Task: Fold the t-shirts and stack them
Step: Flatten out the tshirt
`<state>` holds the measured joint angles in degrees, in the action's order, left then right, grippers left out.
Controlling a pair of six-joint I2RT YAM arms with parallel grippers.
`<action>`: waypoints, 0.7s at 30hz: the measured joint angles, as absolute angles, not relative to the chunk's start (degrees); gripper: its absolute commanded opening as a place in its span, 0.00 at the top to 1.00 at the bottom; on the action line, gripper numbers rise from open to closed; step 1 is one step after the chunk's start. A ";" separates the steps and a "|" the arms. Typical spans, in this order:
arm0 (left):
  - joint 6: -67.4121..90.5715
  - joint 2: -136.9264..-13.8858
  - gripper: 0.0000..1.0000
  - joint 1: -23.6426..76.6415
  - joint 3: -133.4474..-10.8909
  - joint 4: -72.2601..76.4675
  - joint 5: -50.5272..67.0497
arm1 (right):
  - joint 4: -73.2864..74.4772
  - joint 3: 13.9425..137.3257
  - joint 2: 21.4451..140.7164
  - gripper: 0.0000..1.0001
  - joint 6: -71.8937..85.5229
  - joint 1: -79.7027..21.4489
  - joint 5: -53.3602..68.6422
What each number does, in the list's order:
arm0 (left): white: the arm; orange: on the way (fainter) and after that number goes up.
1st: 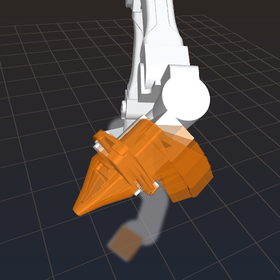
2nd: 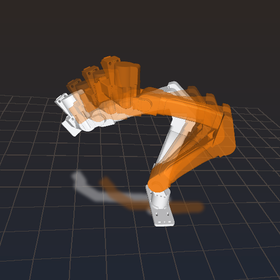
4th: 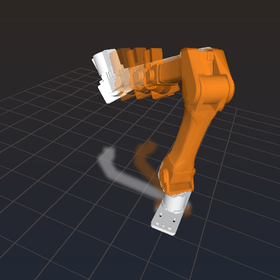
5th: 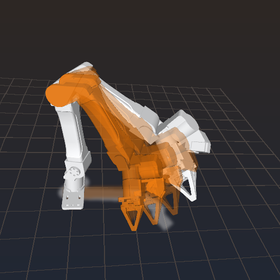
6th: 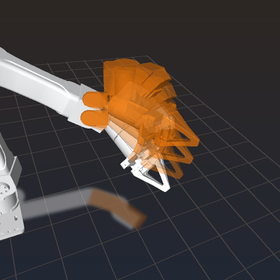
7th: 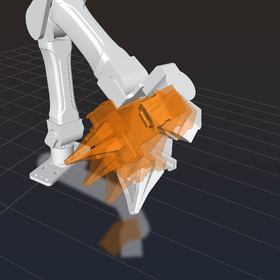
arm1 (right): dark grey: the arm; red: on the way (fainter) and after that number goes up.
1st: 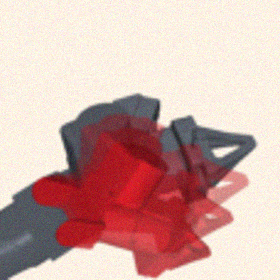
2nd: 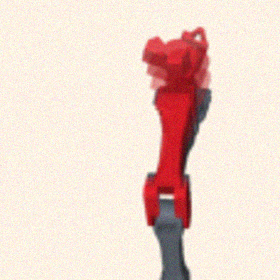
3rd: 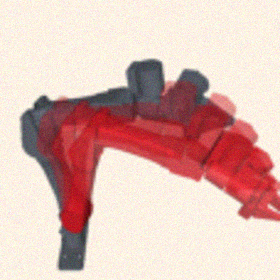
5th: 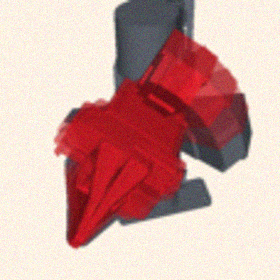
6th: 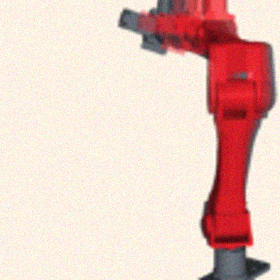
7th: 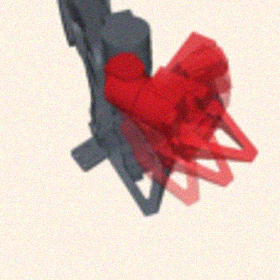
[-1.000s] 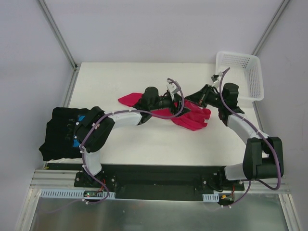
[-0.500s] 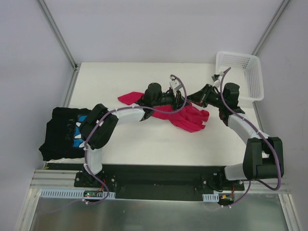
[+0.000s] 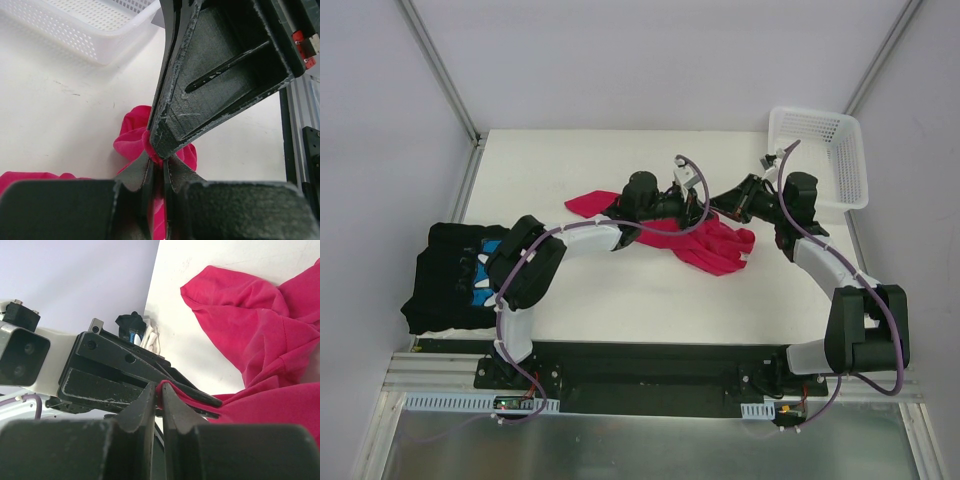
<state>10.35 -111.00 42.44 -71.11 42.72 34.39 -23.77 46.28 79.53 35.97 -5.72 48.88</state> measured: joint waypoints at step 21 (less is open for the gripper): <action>-9.04 -106.02 1.00 38.89 -108.22 4.10 27.77 | -16.91 47.44 77.14 0.45 31.38 -4.75 46.22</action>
<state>-9.04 -106.02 38.89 -108.22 4.10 27.77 -16.91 47.44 77.14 31.38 -4.75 46.22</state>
